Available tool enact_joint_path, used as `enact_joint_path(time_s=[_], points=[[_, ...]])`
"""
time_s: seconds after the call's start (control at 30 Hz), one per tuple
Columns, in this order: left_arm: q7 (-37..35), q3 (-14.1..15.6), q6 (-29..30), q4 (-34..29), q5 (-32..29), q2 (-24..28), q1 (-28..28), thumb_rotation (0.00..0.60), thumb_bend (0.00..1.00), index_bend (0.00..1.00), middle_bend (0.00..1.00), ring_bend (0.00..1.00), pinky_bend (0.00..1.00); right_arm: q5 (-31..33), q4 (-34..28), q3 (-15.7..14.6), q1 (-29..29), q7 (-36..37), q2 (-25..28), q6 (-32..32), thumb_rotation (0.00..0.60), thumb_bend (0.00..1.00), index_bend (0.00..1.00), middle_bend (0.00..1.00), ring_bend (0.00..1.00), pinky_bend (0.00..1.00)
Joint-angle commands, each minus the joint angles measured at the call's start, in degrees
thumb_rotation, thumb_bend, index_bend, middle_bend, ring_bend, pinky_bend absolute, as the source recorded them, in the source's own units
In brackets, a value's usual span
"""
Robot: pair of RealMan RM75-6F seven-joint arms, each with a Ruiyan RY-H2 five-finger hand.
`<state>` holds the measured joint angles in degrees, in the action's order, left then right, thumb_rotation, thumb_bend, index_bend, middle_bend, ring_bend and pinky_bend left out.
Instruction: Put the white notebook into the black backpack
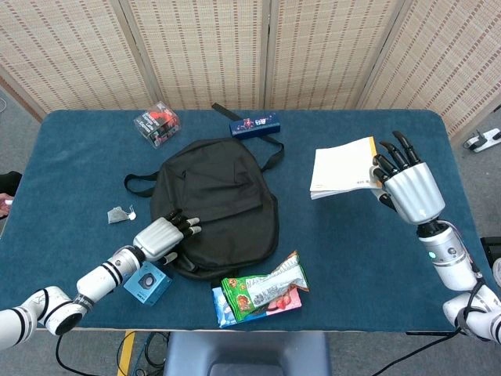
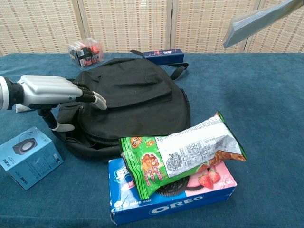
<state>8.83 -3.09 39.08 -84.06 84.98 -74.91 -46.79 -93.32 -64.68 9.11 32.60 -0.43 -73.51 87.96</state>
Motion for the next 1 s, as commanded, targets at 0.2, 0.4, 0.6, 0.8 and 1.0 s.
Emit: enact_joint_path(time_s=[0.2,0.4,0.6,0.8,1.0], points=[[1.13,-0.07,-1.40,-2.16,-2.52,-1.14,-1.55,0.600,0.23,0.13,0.06,0.10,0.00,0.09,-0.24,0.17,-0.88,0.59,0.53,0.54,0.600,0.79,0.61,0.46,0.21,0.10],[2.31,-1.33,-1.67,-0.15,-4.95,-3.98,-3.11,0.600,0.22,0.12,0.06,0.10,0.00,0.33,-0.16,0.25,-1.56,0.93,0.58,0.73,0.600,0.79,0.61,0.46,0.21,0.10],[3.87,-1.38,-3.08,1.51,-7.54,-5.43,-4.38,0.600,0.20,0.11,0.05,0.10,0.00,0.46,0.39,0.31,-1.94,1.53,0.47,0.66,0.600,0.79,0.61,0.46,0.21,0.10],[1.68,-1.84,-0.68,4.77,-8.19,-8.47,-3.93,0.600,0.20,0.16,0.05,0.10,0.00,0.25,0.42,0.27,-2.20,1.82,0.51,0.68,0.600,0.79,0.61,0.46,0.21,0.10],[-5.15,-1.66,2.73,8.86,-5.36,-11.08,-2.87,0.600,0.19,0.32,0.06,0.12,0.00,0.31,0.05,0.50,-2.37,1.78,0.58,0.70,0.600,0.80,0.61,0.46,0.21,0.10]])
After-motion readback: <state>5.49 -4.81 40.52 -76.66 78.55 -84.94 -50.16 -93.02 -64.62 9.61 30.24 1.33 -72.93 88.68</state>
